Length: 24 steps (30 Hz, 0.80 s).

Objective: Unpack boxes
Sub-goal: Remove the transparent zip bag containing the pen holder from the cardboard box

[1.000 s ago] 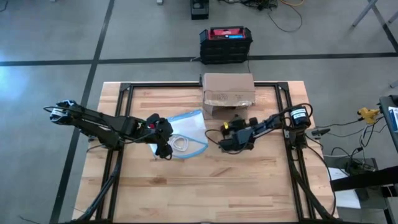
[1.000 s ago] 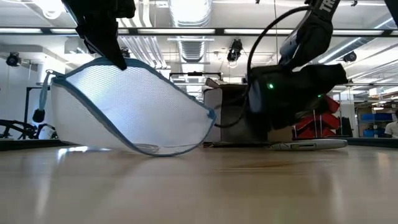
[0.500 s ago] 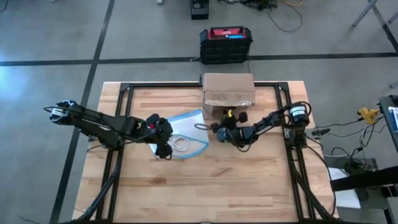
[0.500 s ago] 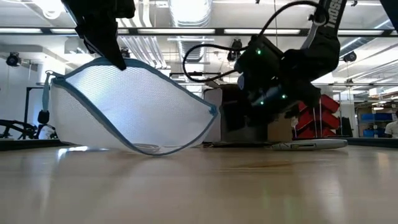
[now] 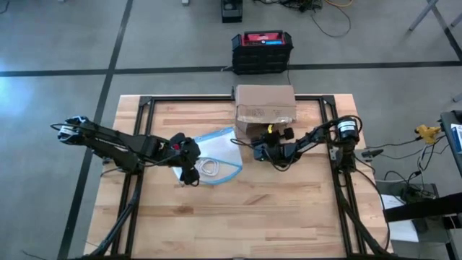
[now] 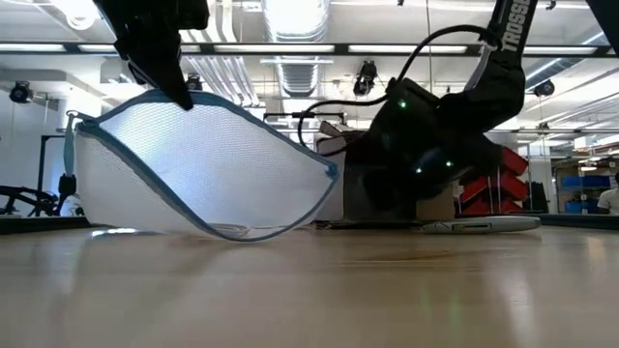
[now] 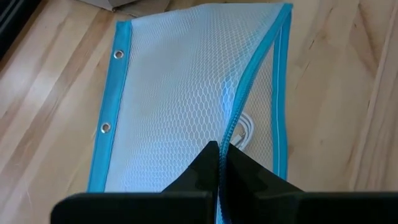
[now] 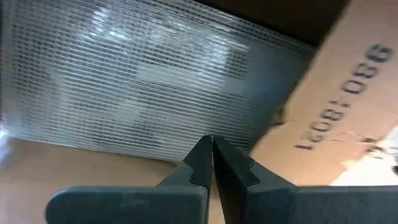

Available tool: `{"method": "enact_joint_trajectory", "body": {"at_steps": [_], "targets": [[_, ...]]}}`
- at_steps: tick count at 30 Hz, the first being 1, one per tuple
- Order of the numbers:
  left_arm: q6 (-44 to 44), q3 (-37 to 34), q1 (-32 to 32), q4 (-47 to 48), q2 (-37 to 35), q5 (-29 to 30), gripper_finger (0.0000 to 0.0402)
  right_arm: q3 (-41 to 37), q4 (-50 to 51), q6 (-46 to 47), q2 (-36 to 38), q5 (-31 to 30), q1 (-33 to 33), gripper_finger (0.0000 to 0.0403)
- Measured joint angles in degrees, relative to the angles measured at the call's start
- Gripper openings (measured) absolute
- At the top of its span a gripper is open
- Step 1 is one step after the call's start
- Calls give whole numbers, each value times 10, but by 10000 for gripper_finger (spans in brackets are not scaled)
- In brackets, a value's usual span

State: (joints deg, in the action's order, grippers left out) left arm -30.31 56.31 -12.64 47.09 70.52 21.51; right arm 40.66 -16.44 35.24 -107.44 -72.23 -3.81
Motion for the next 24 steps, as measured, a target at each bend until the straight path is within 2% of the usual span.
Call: {"method": "enact_joint_trajectory", "body": {"at_steps": [5, 10, 12, 14, 17, 24], "targets": [[-4, 0, 0, 4, 0, 0, 0, 0, 188, 144, 31, -4, 10, 0], [-4, 0, 0, 4, 0, 0, 0, 0, 432, 381, 62, -13, 33, 0], [-3, 0, 0, 4, 0, 0, 0, -1, 481, 467, 71, -17, 50, 0], [0, 0, 0, 4, 0, 0, 0, -4, 465, 501, 72, -35, 67, 0], [2, 0, 0, 3, 0, 0, 0, -4, 383, 467, 61, -56, 79, 0], [3, 0, 0, 3, 0, 0, 0, -4, 98, 207, 21, -48, 63, 0]]}}
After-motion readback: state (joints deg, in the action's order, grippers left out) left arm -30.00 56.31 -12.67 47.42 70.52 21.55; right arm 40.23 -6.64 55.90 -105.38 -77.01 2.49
